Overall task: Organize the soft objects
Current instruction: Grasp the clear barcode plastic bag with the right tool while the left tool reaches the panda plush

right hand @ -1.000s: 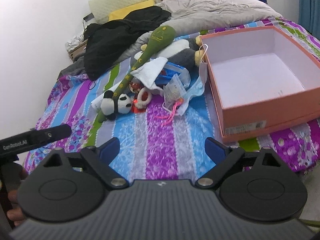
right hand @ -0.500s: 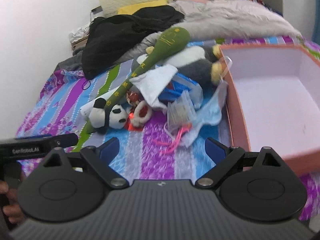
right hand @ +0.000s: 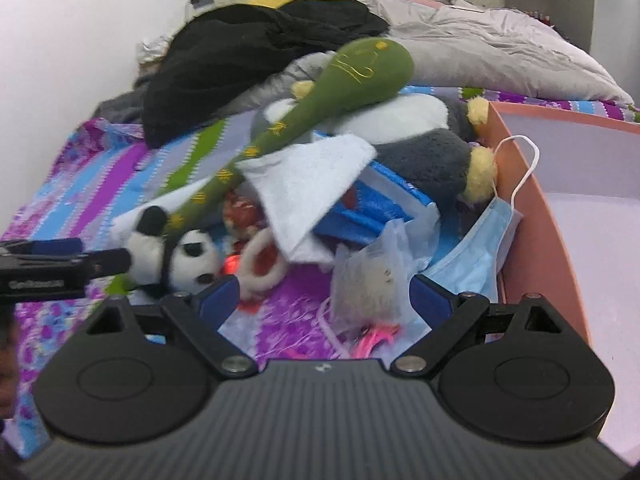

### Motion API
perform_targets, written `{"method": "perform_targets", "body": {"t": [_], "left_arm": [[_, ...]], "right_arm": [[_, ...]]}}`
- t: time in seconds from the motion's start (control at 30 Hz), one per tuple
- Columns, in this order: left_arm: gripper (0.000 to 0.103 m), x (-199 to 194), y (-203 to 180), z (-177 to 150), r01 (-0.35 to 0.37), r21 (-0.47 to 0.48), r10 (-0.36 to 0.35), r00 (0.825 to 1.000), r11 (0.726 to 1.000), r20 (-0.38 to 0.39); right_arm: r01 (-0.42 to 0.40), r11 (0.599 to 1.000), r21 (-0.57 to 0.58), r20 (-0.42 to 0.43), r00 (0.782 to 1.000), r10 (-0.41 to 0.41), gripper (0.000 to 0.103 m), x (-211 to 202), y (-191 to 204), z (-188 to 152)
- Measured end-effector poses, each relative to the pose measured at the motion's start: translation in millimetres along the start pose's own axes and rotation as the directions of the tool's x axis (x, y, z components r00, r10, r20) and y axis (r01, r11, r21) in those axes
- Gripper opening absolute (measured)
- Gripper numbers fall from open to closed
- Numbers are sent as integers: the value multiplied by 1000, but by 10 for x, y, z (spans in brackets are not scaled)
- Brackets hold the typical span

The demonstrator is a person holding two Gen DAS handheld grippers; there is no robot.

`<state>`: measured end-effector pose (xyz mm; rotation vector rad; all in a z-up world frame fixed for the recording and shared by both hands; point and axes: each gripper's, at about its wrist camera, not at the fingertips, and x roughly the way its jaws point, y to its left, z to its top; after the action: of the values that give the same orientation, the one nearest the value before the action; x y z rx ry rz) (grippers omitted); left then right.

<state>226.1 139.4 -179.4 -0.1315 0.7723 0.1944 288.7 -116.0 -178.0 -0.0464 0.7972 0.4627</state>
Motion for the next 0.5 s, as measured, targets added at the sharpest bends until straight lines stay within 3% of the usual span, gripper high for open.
{"method": "perform_targets", "body": {"t": [0.17, 0.3, 0.43, 0.5], "left_arm": [[84, 181, 66, 33, 12, 13, -12, 1000, 1000, 0], [77, 307, 108, 43, 33, -17, -33, 999, 999, -19], [66, 377, 117, 46, 40, -28, -40, 999, 999, -20], [57, 409, 124, 41, 56, -41, -57, 998, 998, -29]], "right_arm": [[52, 998, -24, -5, 999, -52, 91, 251, -69, 47], [82, 997, -9, -45, 996, -82, 74, 406, -134, 50], [85, 996, -14, -63, 994, -85, 66, 441, -152, 25], [83, 996, -23, -74, 994, -85, 51, 445, -140, 20]]}}
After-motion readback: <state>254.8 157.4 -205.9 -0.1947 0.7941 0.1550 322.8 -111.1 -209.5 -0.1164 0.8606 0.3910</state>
